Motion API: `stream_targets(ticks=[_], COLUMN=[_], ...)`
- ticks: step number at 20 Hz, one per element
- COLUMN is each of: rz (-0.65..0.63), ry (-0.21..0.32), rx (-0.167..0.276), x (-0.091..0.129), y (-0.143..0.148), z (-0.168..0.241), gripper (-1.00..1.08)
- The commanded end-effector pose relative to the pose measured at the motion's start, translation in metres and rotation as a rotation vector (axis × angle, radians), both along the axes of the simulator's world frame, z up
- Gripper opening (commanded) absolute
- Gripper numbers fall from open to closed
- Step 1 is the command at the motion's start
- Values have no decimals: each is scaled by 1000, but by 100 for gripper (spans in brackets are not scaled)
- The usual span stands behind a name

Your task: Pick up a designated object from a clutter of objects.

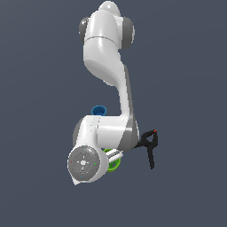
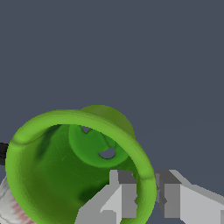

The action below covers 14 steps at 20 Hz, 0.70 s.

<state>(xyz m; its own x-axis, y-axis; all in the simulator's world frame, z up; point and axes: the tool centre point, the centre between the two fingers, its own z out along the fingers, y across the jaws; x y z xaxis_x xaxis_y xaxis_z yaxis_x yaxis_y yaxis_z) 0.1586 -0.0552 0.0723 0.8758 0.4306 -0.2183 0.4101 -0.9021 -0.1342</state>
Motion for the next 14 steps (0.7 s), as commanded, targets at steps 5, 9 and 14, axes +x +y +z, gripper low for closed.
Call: stream_targets(ticks=[5,9,14], rz=[0,0,-1], ry=[-1,-1,-1], rx=[0,0,0], x=[-6,-14,-30], y=[-7,-15,-33], z=[12,28,59], gripper=[-100,-100,-100])
